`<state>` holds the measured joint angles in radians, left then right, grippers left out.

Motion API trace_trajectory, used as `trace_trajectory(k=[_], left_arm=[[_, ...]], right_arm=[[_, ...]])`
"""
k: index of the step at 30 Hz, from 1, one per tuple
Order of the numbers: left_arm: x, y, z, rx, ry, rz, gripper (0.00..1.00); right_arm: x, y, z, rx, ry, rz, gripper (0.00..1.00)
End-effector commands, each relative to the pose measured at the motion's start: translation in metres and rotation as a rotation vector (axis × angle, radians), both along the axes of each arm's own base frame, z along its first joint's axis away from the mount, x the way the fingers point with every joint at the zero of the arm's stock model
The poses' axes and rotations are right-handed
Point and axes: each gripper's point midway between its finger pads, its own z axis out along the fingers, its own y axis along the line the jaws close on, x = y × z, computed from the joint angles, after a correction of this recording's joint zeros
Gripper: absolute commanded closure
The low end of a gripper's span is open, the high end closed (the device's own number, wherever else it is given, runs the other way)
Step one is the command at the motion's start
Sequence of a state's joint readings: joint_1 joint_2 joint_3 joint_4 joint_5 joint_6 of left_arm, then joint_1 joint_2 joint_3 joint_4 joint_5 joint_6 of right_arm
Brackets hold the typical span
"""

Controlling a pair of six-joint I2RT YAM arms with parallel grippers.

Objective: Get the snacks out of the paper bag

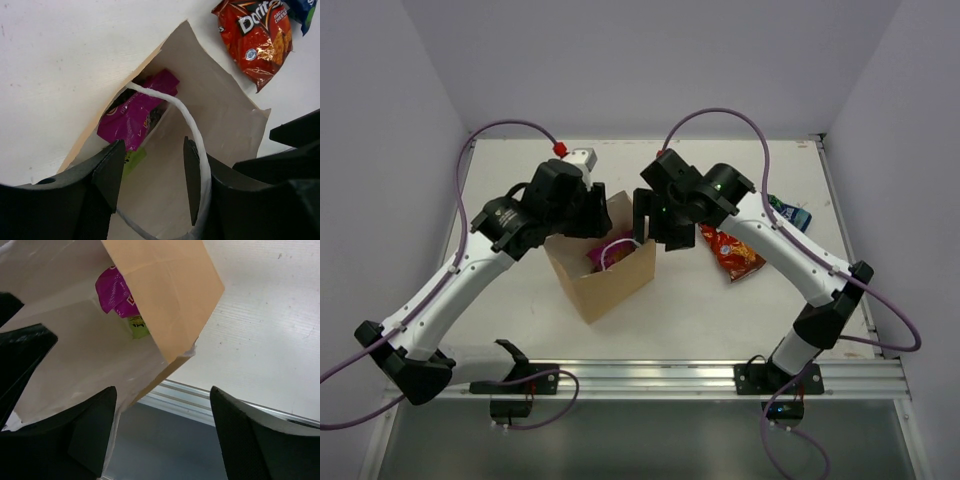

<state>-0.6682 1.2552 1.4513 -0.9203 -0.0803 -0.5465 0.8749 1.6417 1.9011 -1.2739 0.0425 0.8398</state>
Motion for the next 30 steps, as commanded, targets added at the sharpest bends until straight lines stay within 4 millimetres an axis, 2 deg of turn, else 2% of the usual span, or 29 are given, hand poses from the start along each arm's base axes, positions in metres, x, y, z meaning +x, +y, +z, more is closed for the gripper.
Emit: trace_trajectory(k=[1, 4, 5, 6, 7, 8, 10, 11, 13, 14, 16, 17, 21, 25, 28, 30], left_arm=[[-0.002, 0.017, -0.001, 0.05, -0.03, 0.032, 0.44], [-0.003, 0.022, -0.004, 0.077, -0.029, 0.032, 0.47], [-0.004, 0.022, -0.005, 0.078, -0.03, 0.029, 0.5], [-0.004, 0.023, -0.006, 0.078, -0.03, 0.028, 0.59], [-0.006, 0.023, -0.006, 0.08, -0.031, 0.023, 0.68], [-0.007, 0.024, -0.009, 0.086, -0.026, 0.019, 0.83], [-0.01, 0.023, -0.012, 0.084, -0.009, 0.005, 0.94], [-0.012, 0.023, -0.016, 0.086, 0.005, -0.001, 1.0], [-0.017, 0.018, -0.016, 0.056, 0.026, -0.012, 1.0], [-0.02, 0.017, -0.016, 0.043, 0.033, -0.017, 1.0], [-0.026, 0.012, -0.014, 0.002, 0.052, -0.023, 1.0], [-0.027, 0.011, -0.015, -0.008, 0.06, -0.023, 1.0], [-0.037, 0.003, -0.011, -0.081, 0.094, -0.032, 1.0], [-0.037, -0.007, -0.005, -0.148, 0.111, -0.023, 1.0], [-0.036, -0.025, 0.003, -0.213, 0.124, -0.064, 0.99], [-0.033, -0.037, 0.011, -0.257, 0.103, -0.096, 0.93]], right_arm=[[0.011, 0.006, -0.006, 0.005, -0.004, -0.077, 0.25], [0.014, 0.01, -0.011, 0.0, 0.004, -0.078, 0.41], [0.015, 0.012, -0.013, -0.002, 0.004, -0.081, 0.55], [0.016, 0.012, -0.013, -0.005, 0.003, -0.082, 0.63], [0.017, 0.011, -0.015, -0.015, 0.001, -0.085, 0.8], [0.02, 0.012, -0.013, -0.019, -0.004, -0.094, 0.87], [0.022, 0.007, -0.011, -0.046, -0.014, -0.106, 1.0], [0.025, 0.007, -0.006, -0.047, -0.029, -0.106, 1.0], [0.025, 0.0, -0.003, -0.082, -0.034, -0.106, 1.0], [0.033, -0.004, 0.007, -0.092, -0.079, -0.118, 1.0], [0.038, -0.014, 0.006, -0.148, -0.086, -0.123, 1.0], [0.044, -0.017, 0.013, -0.157, -0.115, -0.115, 1.0], [0.069, -0.035, 0.009, -0.191, -0.131, -0.129, 1.0], [0.096, -0.052, 0.005, -0.228, -0.16, -0.107, 1.0], [0.116, -0.063, 0.004, -0.249, -0.182, -0.086, 0.97], [0.127, -0.066, 0.008, -0.268, -0.226, -0.047, 0.94]])
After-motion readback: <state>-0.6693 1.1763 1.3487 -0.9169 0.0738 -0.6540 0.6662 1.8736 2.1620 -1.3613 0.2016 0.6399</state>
